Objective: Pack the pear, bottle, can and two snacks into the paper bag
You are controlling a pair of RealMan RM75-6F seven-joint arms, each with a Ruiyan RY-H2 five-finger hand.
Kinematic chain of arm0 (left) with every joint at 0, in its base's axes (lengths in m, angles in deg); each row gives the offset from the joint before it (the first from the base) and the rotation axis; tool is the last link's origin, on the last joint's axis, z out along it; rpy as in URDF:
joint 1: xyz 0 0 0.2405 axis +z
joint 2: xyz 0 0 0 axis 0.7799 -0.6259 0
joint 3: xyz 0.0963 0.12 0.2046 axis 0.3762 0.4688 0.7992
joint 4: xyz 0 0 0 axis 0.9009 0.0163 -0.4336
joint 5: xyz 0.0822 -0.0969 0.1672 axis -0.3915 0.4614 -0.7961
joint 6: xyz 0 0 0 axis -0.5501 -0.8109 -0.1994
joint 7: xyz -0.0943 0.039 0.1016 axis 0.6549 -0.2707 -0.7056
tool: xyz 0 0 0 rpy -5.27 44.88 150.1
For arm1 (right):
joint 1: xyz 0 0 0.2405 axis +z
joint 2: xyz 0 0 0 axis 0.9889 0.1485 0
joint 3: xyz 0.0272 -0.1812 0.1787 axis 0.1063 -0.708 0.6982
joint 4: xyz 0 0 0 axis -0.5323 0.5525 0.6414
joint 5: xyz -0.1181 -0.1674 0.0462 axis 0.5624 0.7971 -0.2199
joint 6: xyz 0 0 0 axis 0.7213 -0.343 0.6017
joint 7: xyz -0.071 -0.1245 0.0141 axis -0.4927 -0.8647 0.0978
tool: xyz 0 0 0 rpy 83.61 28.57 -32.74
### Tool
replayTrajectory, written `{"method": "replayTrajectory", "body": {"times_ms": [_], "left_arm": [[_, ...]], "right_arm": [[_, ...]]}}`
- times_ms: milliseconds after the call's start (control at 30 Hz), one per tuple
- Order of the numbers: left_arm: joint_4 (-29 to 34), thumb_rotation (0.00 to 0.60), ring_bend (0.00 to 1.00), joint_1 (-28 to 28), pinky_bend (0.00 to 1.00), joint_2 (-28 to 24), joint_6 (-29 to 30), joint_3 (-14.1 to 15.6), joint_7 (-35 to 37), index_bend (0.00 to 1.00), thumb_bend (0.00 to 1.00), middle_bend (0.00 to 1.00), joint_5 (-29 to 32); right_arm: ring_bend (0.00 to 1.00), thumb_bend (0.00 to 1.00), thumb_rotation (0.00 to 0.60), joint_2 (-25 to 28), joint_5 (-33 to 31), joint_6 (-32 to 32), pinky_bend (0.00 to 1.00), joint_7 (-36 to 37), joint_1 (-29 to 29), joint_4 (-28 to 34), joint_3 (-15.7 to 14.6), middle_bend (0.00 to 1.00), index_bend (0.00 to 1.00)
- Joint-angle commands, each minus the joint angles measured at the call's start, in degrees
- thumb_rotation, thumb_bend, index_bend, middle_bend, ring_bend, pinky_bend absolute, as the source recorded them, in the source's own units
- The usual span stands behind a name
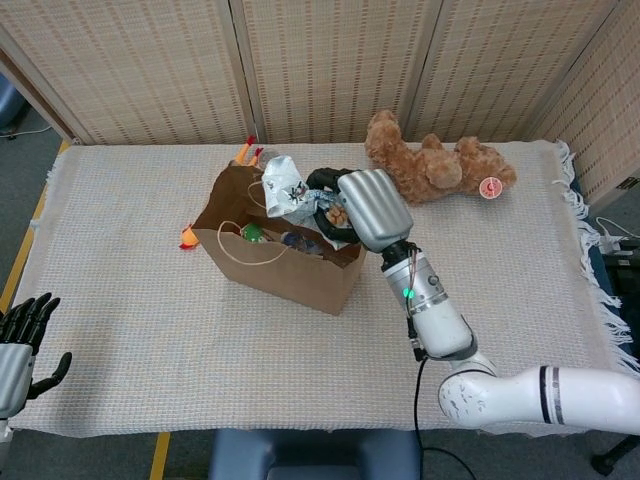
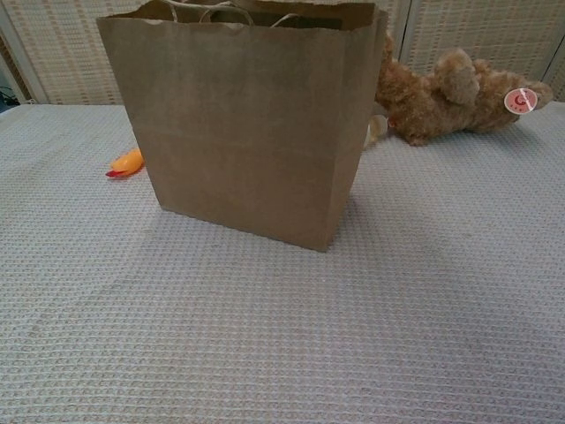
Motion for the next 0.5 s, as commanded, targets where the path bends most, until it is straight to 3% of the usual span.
{"method": "replayTrajectory", "body": {"times_ms": [33, 133, 200, 300, 500], "left_arm": [[0.01, 0.600, 0.00, 0.00, 0.08, -0.05, -0.13, -0.01, 0.18, 0.02, 0.39, 0.00, 0.09], [-0.04, 0.600, 0.00, 0.06, 0.07, -0.18, -0.24, 0.02, 0.49, 0.02, 0.39, 0.00, 0.21], [-0.03, 0.600, 0.00, 0.13, 0.07, -0.33, -0.34, 0.03, 0.80, 0.02, 0.38, 0.00, 0.37], [-0.12, 0.600, 0.00, 0.26, 0.08, -0.48, -0.27, -0.03, 1.21, 0.02, 0.38, 0.00, 0.54], [-0.16, 0.600, 0.00, 0.39, 0.07, -0.66, -0.36, -0.11, 1.76, 0.01, 0.38, 0.00, 0.84]], "right_arm": [[0.45, 0.47, 0.600, -6.07, -4.23, 1.18, 0.50, -5.37, 5.08, -4.70, 0.45, 0.48, 0.57], [0.31, 0.46, 0.600, -8.47, -7.16, 1.00, 0.37, -8.93, 7.28, -6.13, -0.69, 0.42, 0.41], [0.16, 0.38, 0.600, -9.41, -9.14, 0.62, 0.21, -11.45, 8.38, -6.79, -1.77, 0.27, 0.20], [0.02, 0.27, 0.600, -10.28, -10.93, 0.96, 0.07, -13.53, 9.16, -7.26, -2.63, 0.12, 0.01], [0.00, 0.22, 0.600, -9.86, -11.70, 2.17, 0.01, -13.91, 8.43, -6.71, -2.93, 0.03, 0.00]]}}
